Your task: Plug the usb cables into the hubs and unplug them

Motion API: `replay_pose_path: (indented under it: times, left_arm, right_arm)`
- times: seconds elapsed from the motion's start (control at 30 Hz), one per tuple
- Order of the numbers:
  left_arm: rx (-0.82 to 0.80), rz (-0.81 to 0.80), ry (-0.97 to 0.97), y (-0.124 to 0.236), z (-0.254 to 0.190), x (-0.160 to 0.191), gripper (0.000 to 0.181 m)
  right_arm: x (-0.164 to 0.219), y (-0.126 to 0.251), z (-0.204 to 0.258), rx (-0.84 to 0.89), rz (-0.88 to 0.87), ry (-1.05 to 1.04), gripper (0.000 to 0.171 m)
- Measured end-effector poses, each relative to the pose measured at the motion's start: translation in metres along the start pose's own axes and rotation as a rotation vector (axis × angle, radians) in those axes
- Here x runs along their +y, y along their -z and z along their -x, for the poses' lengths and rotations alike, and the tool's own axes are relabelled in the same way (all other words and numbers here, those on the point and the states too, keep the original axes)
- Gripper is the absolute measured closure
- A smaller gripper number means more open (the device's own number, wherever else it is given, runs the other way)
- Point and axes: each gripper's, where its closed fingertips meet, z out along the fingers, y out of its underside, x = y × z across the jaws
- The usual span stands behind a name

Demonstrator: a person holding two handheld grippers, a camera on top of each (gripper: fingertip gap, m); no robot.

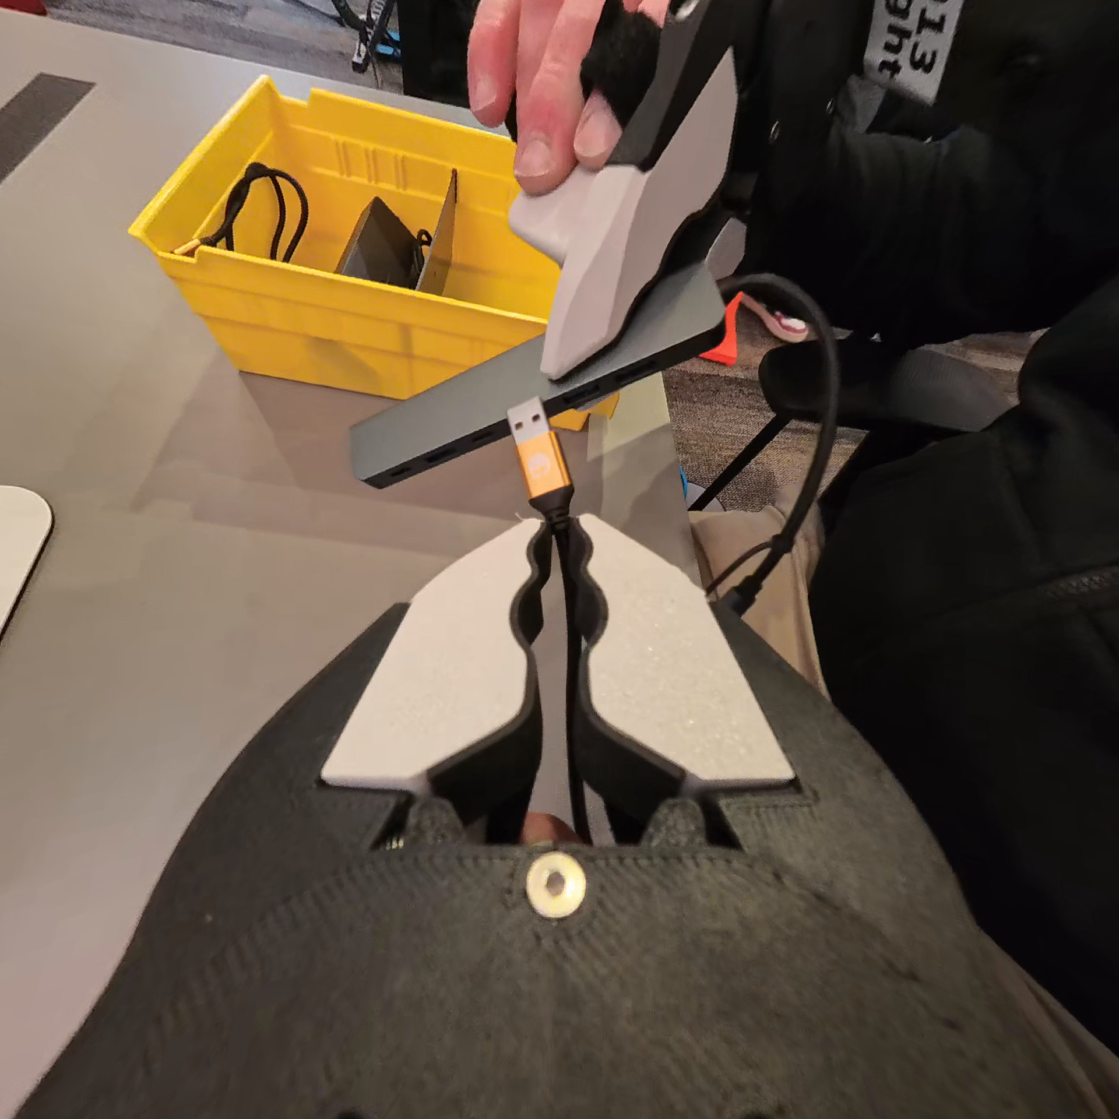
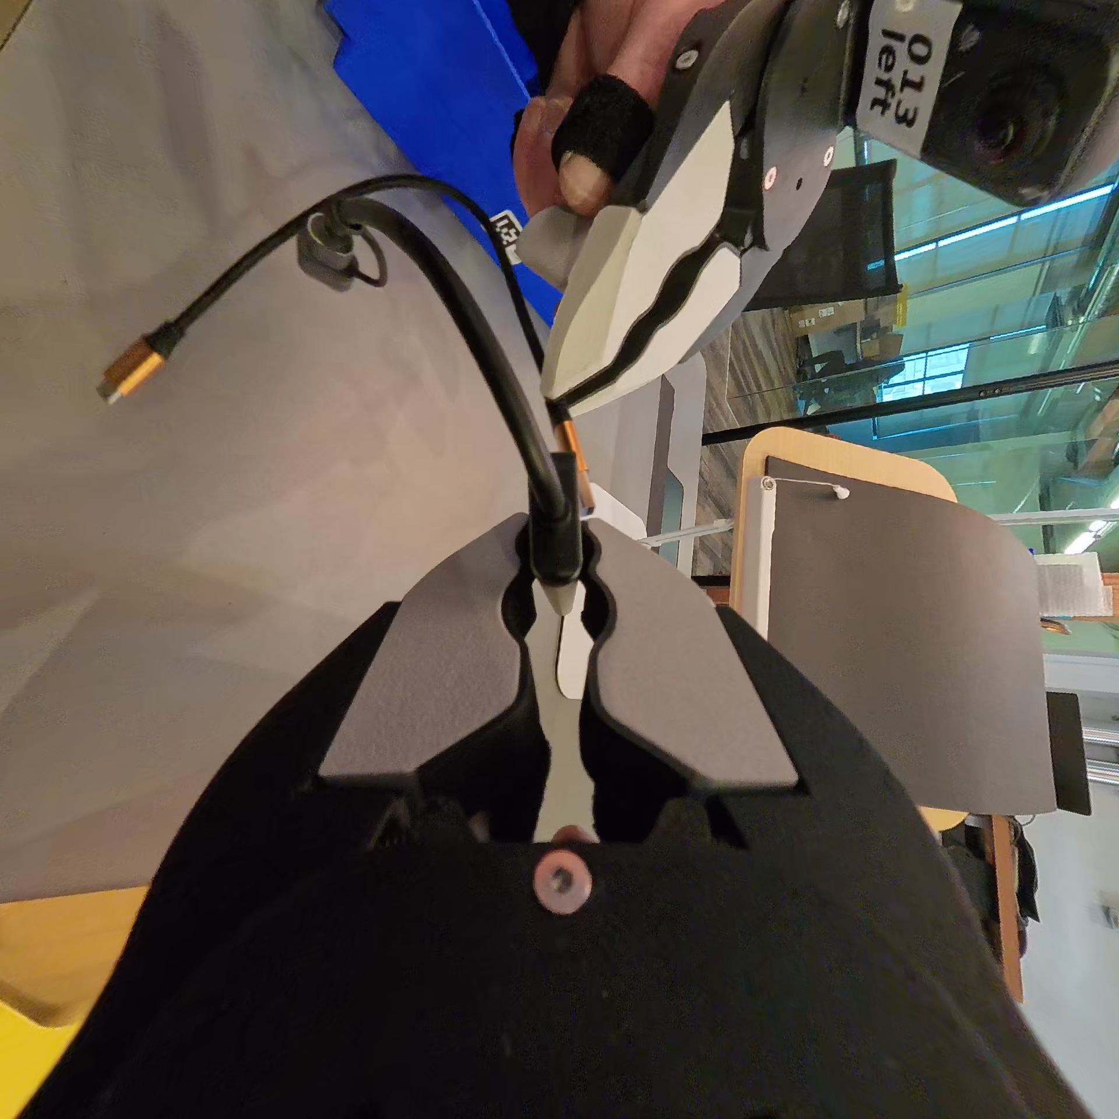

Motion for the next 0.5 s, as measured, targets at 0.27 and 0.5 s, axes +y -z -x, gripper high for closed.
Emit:
replay_pose_path:
  times: [0.27, 0.5]
  left_arm:
    - [0.013, 0.026, 0.010, -0.0062, -0.0023, 0.0062, 0.176]
    - [0.012, 0.051, 0.009, -0.0081, -0.0027, 0.0083, 0.176]
  right_arm:
    - [-0.0014, -0.0013, 0.0002, 0.003, -0.008, -0.008, 0.161]
    - [-0.0032, -0.0019, 0.0009, -0.015, -0.004, 0.018, 0.161]
